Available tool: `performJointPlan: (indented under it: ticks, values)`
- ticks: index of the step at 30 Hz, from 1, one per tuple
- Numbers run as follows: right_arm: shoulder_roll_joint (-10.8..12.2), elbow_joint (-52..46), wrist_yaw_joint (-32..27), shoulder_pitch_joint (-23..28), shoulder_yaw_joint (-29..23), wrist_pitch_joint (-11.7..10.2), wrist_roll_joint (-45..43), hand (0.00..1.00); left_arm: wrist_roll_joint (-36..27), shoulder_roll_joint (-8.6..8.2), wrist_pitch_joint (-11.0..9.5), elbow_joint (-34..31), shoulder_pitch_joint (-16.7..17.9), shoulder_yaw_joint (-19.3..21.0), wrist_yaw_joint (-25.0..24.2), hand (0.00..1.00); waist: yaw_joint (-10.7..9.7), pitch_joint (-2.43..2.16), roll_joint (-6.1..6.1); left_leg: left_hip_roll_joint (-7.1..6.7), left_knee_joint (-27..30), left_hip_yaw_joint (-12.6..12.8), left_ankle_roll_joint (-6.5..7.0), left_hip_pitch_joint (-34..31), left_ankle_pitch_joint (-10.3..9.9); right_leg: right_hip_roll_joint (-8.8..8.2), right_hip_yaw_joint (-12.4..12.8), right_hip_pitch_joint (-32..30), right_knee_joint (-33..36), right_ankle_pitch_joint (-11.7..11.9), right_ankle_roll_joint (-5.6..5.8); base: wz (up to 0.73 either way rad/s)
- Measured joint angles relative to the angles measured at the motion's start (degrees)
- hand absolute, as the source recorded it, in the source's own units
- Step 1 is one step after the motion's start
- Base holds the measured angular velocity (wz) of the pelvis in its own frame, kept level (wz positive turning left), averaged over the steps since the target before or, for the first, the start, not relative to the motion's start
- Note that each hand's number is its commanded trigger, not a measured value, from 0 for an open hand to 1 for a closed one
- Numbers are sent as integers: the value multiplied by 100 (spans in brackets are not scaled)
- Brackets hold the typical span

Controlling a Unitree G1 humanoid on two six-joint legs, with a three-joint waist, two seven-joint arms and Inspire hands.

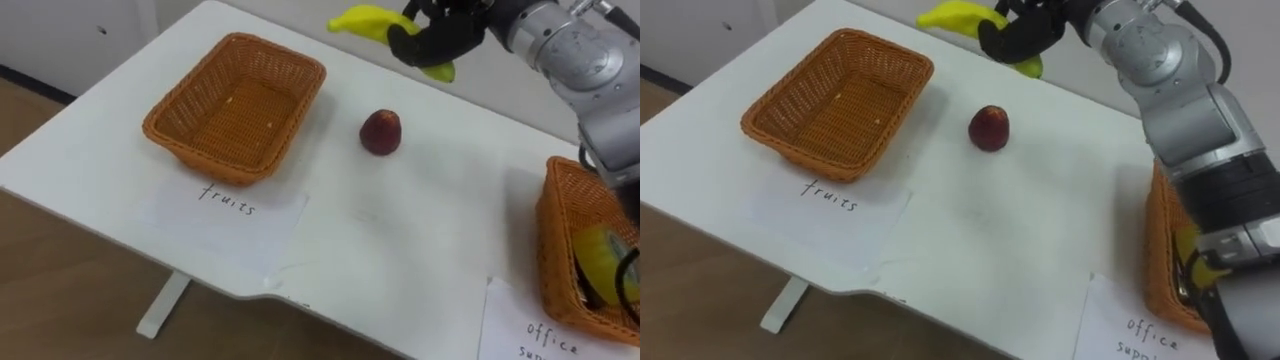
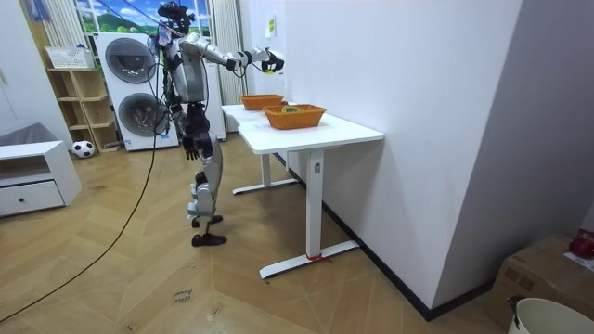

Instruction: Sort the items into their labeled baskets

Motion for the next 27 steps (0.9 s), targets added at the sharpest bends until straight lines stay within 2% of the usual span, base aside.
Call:
performJointPlan:
  ticks: [1,2,4,6,8,12,15,23,27]
  values:
    - [38,0,-29,0,0,0,8,100,0,-2,4,1,4,16,0,0,10,-1,-14,0,2,-2,0,0,0,-1,-1,3,-1,0,0,6]
    - [147,28,-98,0,2,-3,19,100,-8,-2,21,4,8,18,0,0,27,27,-7,-3,17,-15,-1,5,1,-2,-6,26,-2,0,1,11]
    - [373,79,-197,0,18,-4,47,100,-4,-1,19,3,7,29,-2,0,34,50,-63,-19,21,-46,-1,15,0,-12,-17,55,-7,-10,16,11]
    - [478,76,-229,0,75,-6,118,100,-2,-5,21,4,19,28,-8,0,115,64,-82,-29,11,-76,0,17,-1,-21,-54,72,-8,-12,20,3]
    - [479,109,-254,16,247,-7,227,100,-3,-5,23,6,17,21,-17,0,163,69,-77,-63,7,-170,4,38,-4,-47,-193,142,-13,-23,37,18]
    - [479,137,-253,110,439,-13,378,100,-3,16,26,3,71,27,-16,0,326,76,-75,-85,5,-204,8,40,-4,-66,-235,171,-9,-37,61,11]
    - [479,144,-260,110,456,-22,471,100,0,17,26,2,148,32,-17,0,330,79,-73,-96,6,-306,8,17,-3,-63,-316,190,-7,-43,71,16]
    - [481,230,-407,110,458,-36,487,100,119,5,23,-24,159,115,-59,0,491,88,-65,-99,6,-315,6,-22,-3,-57,-337,184,-53,-59,95,1]
    - [612,509,-559,104,506,-66,466,100,119,6,23,-133,160,117,-166,0,619,102,-49,-118,9,-304,7,-6,-2,-69,-339,180,-99,-59,95,-2]
